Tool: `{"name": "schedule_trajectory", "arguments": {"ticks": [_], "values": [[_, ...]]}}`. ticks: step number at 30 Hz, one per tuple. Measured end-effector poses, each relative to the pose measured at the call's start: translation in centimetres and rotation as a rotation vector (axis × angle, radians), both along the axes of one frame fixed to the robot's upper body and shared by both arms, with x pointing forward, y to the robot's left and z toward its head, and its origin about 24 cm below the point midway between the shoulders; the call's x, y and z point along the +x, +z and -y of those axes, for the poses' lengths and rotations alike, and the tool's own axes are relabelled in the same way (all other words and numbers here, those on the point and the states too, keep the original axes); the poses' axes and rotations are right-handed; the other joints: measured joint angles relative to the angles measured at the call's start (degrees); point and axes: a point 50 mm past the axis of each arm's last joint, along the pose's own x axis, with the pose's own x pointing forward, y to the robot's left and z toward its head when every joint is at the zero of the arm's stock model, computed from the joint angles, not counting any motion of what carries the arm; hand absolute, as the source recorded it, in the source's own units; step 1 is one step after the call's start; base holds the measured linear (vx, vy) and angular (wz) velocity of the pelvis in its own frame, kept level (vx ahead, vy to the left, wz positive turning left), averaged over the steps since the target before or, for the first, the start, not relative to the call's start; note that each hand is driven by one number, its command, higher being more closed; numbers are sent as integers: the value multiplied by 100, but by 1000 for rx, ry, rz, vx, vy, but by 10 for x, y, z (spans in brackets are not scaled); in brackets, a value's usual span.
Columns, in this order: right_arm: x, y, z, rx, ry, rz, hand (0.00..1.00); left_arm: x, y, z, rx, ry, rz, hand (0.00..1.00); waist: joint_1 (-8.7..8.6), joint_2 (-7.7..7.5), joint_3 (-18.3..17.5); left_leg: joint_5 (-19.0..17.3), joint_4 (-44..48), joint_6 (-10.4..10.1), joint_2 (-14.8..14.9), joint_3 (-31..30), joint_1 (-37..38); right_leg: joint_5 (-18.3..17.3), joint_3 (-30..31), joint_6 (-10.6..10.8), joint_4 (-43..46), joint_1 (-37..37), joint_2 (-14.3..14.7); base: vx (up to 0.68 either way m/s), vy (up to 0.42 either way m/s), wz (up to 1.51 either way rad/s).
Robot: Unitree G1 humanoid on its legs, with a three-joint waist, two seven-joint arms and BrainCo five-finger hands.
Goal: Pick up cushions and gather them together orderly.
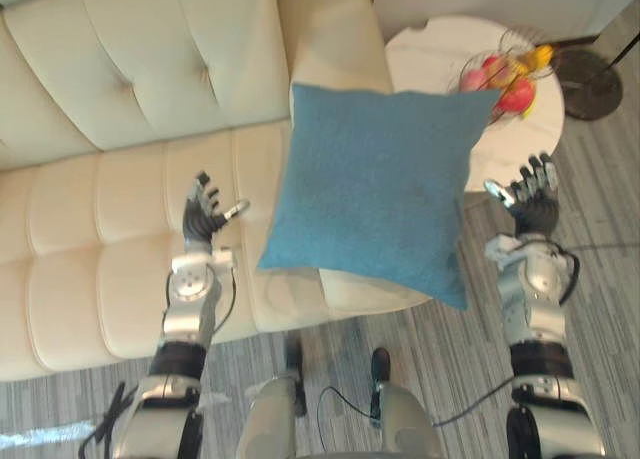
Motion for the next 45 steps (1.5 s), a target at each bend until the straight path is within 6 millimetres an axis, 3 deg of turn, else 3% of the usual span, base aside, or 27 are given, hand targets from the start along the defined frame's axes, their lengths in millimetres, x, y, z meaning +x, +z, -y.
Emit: {"name": "schedule_trajectory", "arguments": {"ticks": [4, 5, 7, 10, 15, 17, 25, 29, 40, 45], "values": [[10, -5, -5, 41, -3, -39, 0, 3, 2, -5, 3, 37, -6, 0, 31, 25, 99, -33, 52, 34, -44, -95, 13, -365, 6, -24, 353, -471, -48, 89, 48, 15], [10, -5, -4, 44, -7, -37, 0, 5, 3, -6, 1, 46, -7, 0, 26, 27, 144, -65, 122, 39, -53, -115, 12, -345, 5, -35, 278, -504, -43, 17, -23, 15], [9, -8, -5, 58, -9, -40, 0, 10, 7, -4, -4, 45, -3, 0, -8, -41, 278, -368, 484, -46, -124, -156, 2, 24, -30, -105, -63, -528, -91, -8, -85, 19], [8, -16, -11, 89, 4, -56, 0, 13, 8, 4, -17, 28, 0, 0, -20, 19, 342, -466, 798, -115, 37, -178, -170, -14, -47, -142, -2, -526, 55, 30, -141, -5], [-2, -43, -15, 136, -10, -123, 0, 18, 6, 28, -53, -31, -3, 0, -32, 15, 346, -480, 820, -142, 143, -175, -54, -33, -78, -171, 274, -533, 139, 15, -59, 0], [-7, -52, -19, 167, -10, -135, 0, 19, 4, 36, -53, -52, -10, 0, 10, 6, 351, -585, 992, -257, 153, -173, -65, -86, -76, -218, 448, -552, 128, -32, 19, 2], [-32, -57, -30, 199, 1, -86, 0, 11, -11, 50, -101, -80, -39, 0, 96, -44, 374, -1066, 1679, -276, 176, -34, -204, -505, -85, -346, 915, -609, 51, -78, 4, -4], [-49, -72, -29, 209, -10, -122, 0, 9, -14, 61, -86, -115, -48, 0, 68, -89, 400, -1140, 1921, -278, 227, -44, -314, -519, -150, -355, 1024, -624, 65, -109, -6, 3], [-49, -74, -46, 244, 43, -119, 0, 9, -7, 70, -76, -147, -28, 0, 110, -170, 406, -1246, 2546, -239, 381, -20, -1230, -547, -289, -359, 1356, -1313, 79, -31, -4, 4], [-36, -60, -55, 253, 69, -73, 0, 22, 21, 83, -72, -190, 44, 0, 114, -226, 434, -1243, 2673, -239, 455, -17, -1681, -500, -275, -413, 1439, -1763, 119, -6, -23, -6]]}}
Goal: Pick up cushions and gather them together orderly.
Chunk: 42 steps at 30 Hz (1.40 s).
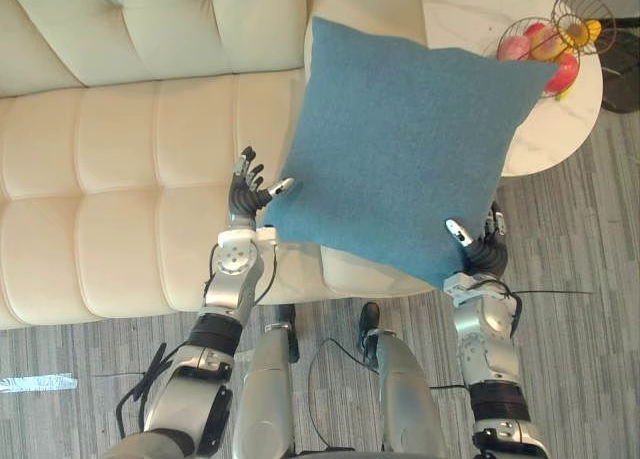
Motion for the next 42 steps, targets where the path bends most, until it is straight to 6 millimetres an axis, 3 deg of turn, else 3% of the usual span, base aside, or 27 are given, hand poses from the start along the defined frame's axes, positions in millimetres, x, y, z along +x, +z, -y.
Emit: {"name": "schedule_trajectory", "arguments": {"ticks": [4, 8, 9, 10, 22, 29, 32, 38, 42], "values": [[12, 15, -10, -1, 30, 47, 0, 12, 19, 14, 18, -37, 32, 0, -51, -78, 25, 40, 18, -23, 83, -13, -284, 95, -23, -33, -48, -271, 67, 7, -37, -6], [19, 20, -11, 21, 29, 60, 0, 14, 26, 19, -2, -55, 45, 0, -57, -78, 25, 125, -21, -49, 91, -24, -373, 126, -74, -48, -74, -354, 75, 36, -42, 4], [19, 20, -11, 28, 21, 60, 100, 13, 26, 26, -9, -78, 46, 0, -56, -78, 25, 189, -99, -59, 77, -40, -354, 140, -122, -59, -78, -349, 62, 17, -46, 12], [19, 21, -11, 29, 19, 60, 100, 13, 26, 27, -9, -83, 47, 100, -54, -78, 25, 205, -116, -59, 75, -41, -352, 143, -127, -63, -80, -349, 60, 7, -58, 12], [23, 22, -4, 129, -14, 54, 100, -1, 39, 52, -94, -189, 114, 100, -33, -86, 29, 491, -617, -105, 9, -91, 339, 210, -253, -127, -250, 259, 33, -16, -45, 6], [-11, 32, -12, 130, 3, 172, 100, -37, 28, 55, -290, -217, 171, 100, -9, -80, 13, 475, -954, -116, -133, -83, 1254, 74, -336, -6, -346, 1100, -92, 59, -11, 9], [-25, 22, -15, 118, 19, 152, 100, -55, 11, 52, -337, -207, 148, 100, -28, -87, -232, 461, -1125, -102, -229, -80, 1553, -22, -368, 7, -410, 1370, -170, 51, 13, 11], [-61, -30, -22, 66, 64, -41, 100, -99, -58, 38, -358, -148, -64, 100, -50, -67, -924, 548, -1799, -74, -353, -111, 2378, -17, -442, 29, -991, 2164, -179, 122, 21, 5], [-73, -42, -21, 40, 88, -98, 100, -115, -81, 34, -380, -141, -155, 100, -82, -61, -1009, 558, -1916, -62, -436, -203, 2726, -15, -399, 61, -1021, 2514, -203, 93, 19, 9]]}}
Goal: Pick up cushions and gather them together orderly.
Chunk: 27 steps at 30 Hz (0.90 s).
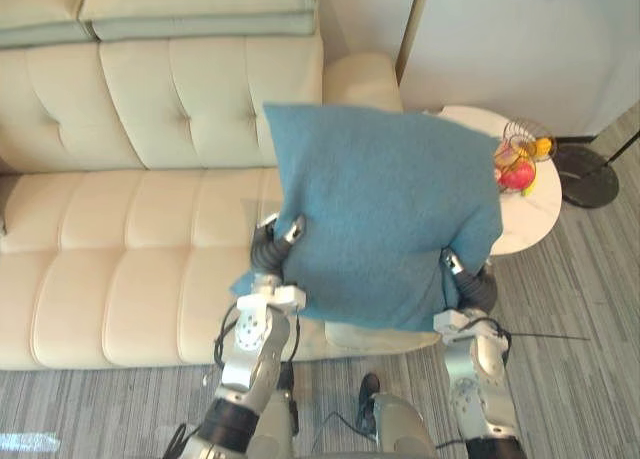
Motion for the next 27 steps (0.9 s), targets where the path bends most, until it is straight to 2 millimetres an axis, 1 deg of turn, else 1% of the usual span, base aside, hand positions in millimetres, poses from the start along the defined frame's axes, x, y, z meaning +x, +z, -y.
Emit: {"name": "schedule_trajectory", "arguments": {"ticks": [1, 2, 3, 4, 6, 7, 8, 9, 10, 11, 12, 13, 14, 15, 16, 17, 18, 19, 20, 21, 22, 23, 24, 26, 27], "values": [[-1, -1, 0, -25, 3, -12, 100, -2, -4, -1, -11, 0, -17, 100, -18, 3, 0, -1, 21, 2, -22, -85, 63, -3, 313, -3, 181, -1, 53, 28, 13, 29], [-2, -2, 0, -39, 4, -18, 100, -4, -6, -1, -18, -4, -31, 100, -25, 10, -3, -1, 21, 2, -47, -192, 136, -19, 770, 18, 359, 9, 137, 10, 4, 37], [-2, -2, 0, -57, 6, -18, 100, -5, -7, -1, -20, -7, -35, 100, -27, 10, -5, -1, 18, 3, -49, -264, 172, -49, 1039, 61, 427, 37, 180, -16, -39, 56], [-1, -1, 1, -75, 8, -15, 100, -6, -9, -2, -20, -9, -38, 100, -23, -4, -20, 4, 29, 4, -107, -410, 183, -170, 1340, 136, 467, 132, 210, -50, -89, 68], [1, 2, 1, -88, 15, -6, 100, -8, -9, -2, -22, -9, -41, 100, 60, -13, -85, 60, 79, -42, -232, -683, 86, -427, 1332, 125, 414, 256, 152, -85, -111, 77], [3, 5, 1, -99, 23, 6, 100, -9, -7, -2, -26, -9, -32, 100, 55, 29, -125, 92, 196, -89, -262, -861, -94, -534, 1252, 137, 398, 249, 152, -129, -131, 108], [6, 8, 3, -121, 27, 13, 100, -10, -4, 0, -34, -14, -16, 100, 35, 171, -207, 209, 248, -177, -248, -1196, -357, -579, 925, 98, 388, 175, 204, -176, -173, 129], [6, 10, 4, -133, 27, 16, 100, -10, -3, 2, -39, -19, -11, 100, 63, 276, -273, 328, 169, -229, -246, -1399, -477, -588, 706, 62, 398, 145, 253, -159, -162, 138], [9, 14, 4, -148, 26, 29, 100, -11, 1, 1, -54, -18, 5, 100, 99, 361, -326, 495, -236, -259, -142, -1504, -498, -609, 458, -35, 486, 19, 289, -210, -191, 121], [11, 20, 3, -168, 16, 50, 100, -12, 3, 2, -67, -18, 16, 100, 107, 468, -364, 349, -481, -177, 41, -1189, -548, -521, 168, -162, 401, 12, 280, -215, -143, 117], [12, 26, 3, -174, 7, 72, 100, -11, 5, 3, -73, -19, 23, 100, 125, 454, -351, 218, -312, -95, 141, -783, -708, -470, -34, -224, 319, -8, 186, -231, -136, 101], [12, 30, 3, -179, 4, 91, 100, -11, 6, 3, -84, -18, 26, 100, 157, 407, -322, 137, 275, 15, 220, -376, -895, -420, -180, -280, 297, -36, 108, -183, -108, 82], [12, 33, 2, -182, 3, 104, 100, -11, 6, 2, -90, -17, 27, 100, 168, 446, -347, 75, 998, 96, 281, -150, -1012, -393, -303, -297, 283, -30, 60, -161, -128, 73], [11, 37, 2, -183, 3, 118, 100, -11, 6, 2, -89, -17, 28, 100, 166, 467, -360, -113, 1873, 251, 387, 107, -1005, -386, -440, -306, 345, -10, 48, -144, -122, 71], [10, 39, 2, -183, 3, 129, 100, -11, 6, 2, -91, -16, 33, 100, 143, 544, -404, -290, 2077, 273, 483, 320, -997, -384, -572, -311, 430, -19, 83, -115, -85, 83], [10, 41, 3, -182, -2, 138, 100, -11, 7, 2, -89, -22, 38, 100, 84, 581, -431, -198, 1849, 273, 484, 401, -1041, -363, -651, -349, 456, -54, 146, -135, -1, 99], [10, 40, 4, -169, -17, 135, 100, -12, 6, 2, -70, -40, 40, 100, -45, 391, -562, 153, 774, 26, 249, 311, -742, -288, -765, -327, 124, -89, -14, -145, 54, 105], [11, 43, 8, -170, -37, 148, 100, -10, 7, 4, -63, -60, 50, 100, -72, 366, -580, -122, 854, 188, 283, 537, -672, -139, -1001, -349, -43, -101, -90, -134, 74, 100], [12, 45, 11, -181, -53, 153, 100, -10, 8, 7, -64, -74, 52, 100, -112, 376, -579, -473, 1189, 195, 328, 712, -591, -2, -1107, -327, -168, -91, -70, -110, 45, 68], [12, 45, 13, -189, -62, 152, 100, -11, 6, 10, -66, -83, 45, 100, -101, 416, -577, -632, 920, 78, 345, 769, -347, 118, -1131, -304, -270, -75, -4, -101, 75, 51], [16, 37, 13, -177, -68, 119, 100, -9, -1, 10, -45, -92, 18, 100, -74, 275, -493, -343, 191, 58, 174, 767, 23, 279, -1015, -315, -314, -87, -81, -141, 121, 25], [17, 31, 12, -171, -67, 94, 100, -9, -6, 9, -33, -92, -2, 100, -74, 256, -494, -292, 88, 114, 142, 746, 69, 340, -967, -305, -310, -84, -99, -123, 131, 25], [17, 24, 13, -168, -66, 63, 100, -10, -12, 8, -16, -98, -30, 100, -89, 242, -490, -287, 148, 143, 106, 699, 44, 374, -926, -280, -270, -74, -134, -127, 123, 22], [17, 10, 12, -162, -50, -8, 100, -15, -22, 5, 3, -103, -75, 100, -84, 214, -458, -505, 421, 268, 28, 661, -113, 370, -671, -260, 23, -214, -215, -122, 138, 14], [16, 8, 11, -158, -48, -18, 100, -16, -23, 4, 5, -104, -83, 100, -79, 211, -439, -544, 468, 291, 18, 661, -127, 365, -563, -241, 90, -248, -226, -145, 153, 3]]}}
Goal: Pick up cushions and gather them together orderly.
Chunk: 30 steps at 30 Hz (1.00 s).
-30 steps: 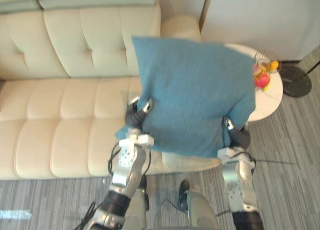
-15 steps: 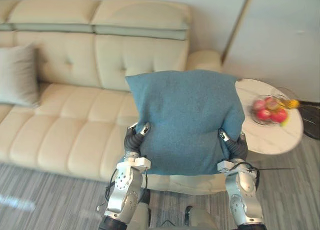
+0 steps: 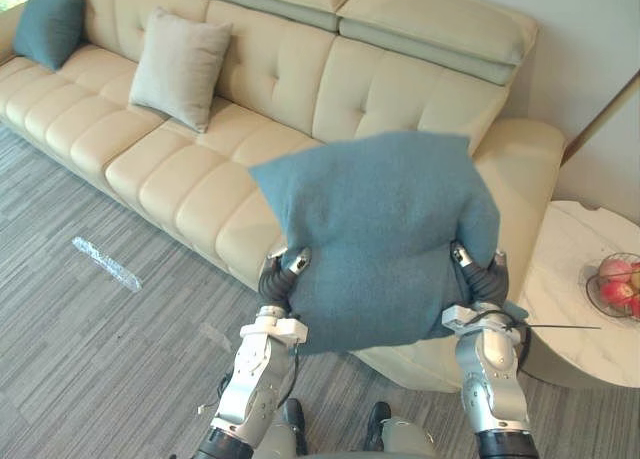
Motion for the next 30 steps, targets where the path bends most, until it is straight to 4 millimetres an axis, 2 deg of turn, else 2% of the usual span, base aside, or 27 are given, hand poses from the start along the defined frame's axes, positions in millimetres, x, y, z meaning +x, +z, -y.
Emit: {"name": "schedule_trajectory", "arguments": {"ticks": [2, 3, 4, 6, 8, 10, 11, 13, 14, 15, 16, 17, 18, 20, 21, 22, 23, 24, 26, 27, 28, 30], "values": [[-4, -6, -2, 17, 3, -19, 100, -6, -6, -3, 4, 7, -27, 100, 4, -54, 130, -29, 64, 8, -90, -62, -20, -163, 827, 177, 218, -36, 71, -136, 98, 23], [-6, -7, -3, 24, 1, -23, 100, -7, -7, -3, 4, 7, -30, 100, -9, -82, 121, -26, 73, 3, -131, -114, -67, -291, 1037, 213, 203, -4, 124, -68, -22, 63], [-8, -8, -4, 29, -3, -23, 100, -7, -6, -3, 3, 4, -24, 100, -46, -160, 103, -18, 74, -9, -241, -261, -201, -617, 1242, 307, 41, 81, 184, 13, -67, 78], [-9, -8, -1, 20, -8, -25, 100, -7, -5, 0, -2, -12, -19, 100, -45, -141, 137, 46, -2, -94, -241, -339, -239, -664, 1159, 309, -34, 46, 199, 36, -81, 67], [-12, -10, -1, 24, -9, -33, 100, -9, -7, 0, -1, -14, -33, 100, 3, -61, 101, 53, 434, -235, -93, -486, -480, -703, 909, 254, 116, 109, 264, 66, -81, 44], [-19, -1, -1, 23, -14, 0, 100, -12, -5, 0, -10, -15, -29, 100, 33, -7, 152, 34, 1103, -248, 95, -384, -736, -723, 645, 234, 155, 316, 313, 106, -56, 52], [-21, 3, -1, 20, -15, 15, 100, -13, -5, 0, -13, -15, -27, 100, 41, 7, 161, 34, 1357, -248, 191, -247, -826, -725, 612, 231, 158, 386, 336, 98, -48, 51], [-27, 18, -2, 11, -7, 79, 100, -21, -2, -3, -33, -10, -15, 100, 116, -6, 182, 45, 2092, -261, 537, 543, -994, -812, 542, 215, 9, 804, 327, 93, 0, 35], [-27, 21, -2, 8, -7, 94, 100, -21, 0, -2, -39, -12, -7, 100, 120, -21, 176, 35, 2161, -260, 552, 667, -990, -856, 505, 213, -70, 898, 286, 101, 61, 28], [-28, 28, -2, 1, -6, 129, 100, -21, 3, -1, -54, -17, 13, 100, 190, -18, 167, -281, 2349, -35, 773, 962, -1044, -866, 430, 211, -208, 955, 264, 98, 108, 28], [-28, 29, -1, 2, -9, 140, 100, -19, 5, 0, -62, -20, 28, 100, 197, 18, 144, -462, 2329, -14, 940, 978, -1121, -882, 343, 235, -357, 1058, 244, 126, 178, 33], [-28, 29, -1, 5, -12, 138, 100, -18, 6, 0, -64, -24, 34, 100, 191, 8, 139, -473, 2222, -34, 976, 929, -1170, -914, 284, 271, -419, 1102, 182, 164, 234, 47], [-27, 27, 1, 5, -15, 133, 100, -18, 7, 1, -66, -28, 36, 100, 187, -39, 120, -453, 1864, -75, 992, 858, -1251, -942, 227, 365, -480, 1137, 29, 171, 237, 47], [-26, 24, 2, -5, -14, 115, 100, -18, 3, 2, -64, -30, 19, 100, 186, -33, 109, -268, 1204, -219, 983, 658, -1361, -938, 192, 627, -660, 1252, -124, 247, 343, 37], [-24, 17, 2, 1, -13, 85, 100, -18, 0, 1, -51, -34, 3, 100, 188, -81, 88, 136, 1237, -195, 871, 770, -1370, -927, 167, 810, -763, 1381, -305, 406, 464, 32], [-22, 11, 1, 10, -12, 59, 100, -18, -2, -1, -40, -37, -7, 100, 179, -186, 78, -12, 1452, -10, 740, 823, -1432, -767, 174, 935, -896, 1460, -432, 371, 400, 37], [-22, 8, 1, 13, -11, 39, 100, -19, -4, -1, -38, -40, -16, 100, 190, -180, 73, -221, 1816, 130, 720, 818, -1571, -588, 257, 996, -966, 1514, -469, 396, 418, 36], [-23, 4, 0, 23, -12, 17, 100, -19, -8, -1, -27, -44, -38, 100, 225, -194, 78, -449, 2137, 257, 657, 837, -1617, -424, 364, 1016, -851, 1592, -564, 387, 449, 33], [-24, 0, -1, 28, -9, -4, 100, -20, -15, -4, -4, -50, -72, 100, 248, -197, 77, -744, 2179, 424, 462, 874, -1326, -206, 588, 875, 68, 1410, -787, 410, 434, 30], [-24, -3, -2, 31, -4, -17, 100, -21, -17, -6, 13, -54, -80, 100, 247, -191, 82, -882, 2022, 500, 331, 860, -1005, -11, 882, 571, 1152, 1035, -874, 396, 331, 28], [-24, -4, -3, 34, 2, -22, 100, -21, -17, -8, 24, -55, -81, 100, 245, -196, 83, -950, 1838, 523, 236, 845, -708, -128, 1104, 393, 2035, 726, -834, 444, 312, 23], [-24, -4, -5, 39, 12, -18, 100, -21, -18, -11, 39, -55, -78, 100, 231, -205, 89, -958, 1306, 531, 95, 845, -96, -436, 1354, 407, 3216, 151, -524, 327, 170, 12]]}}
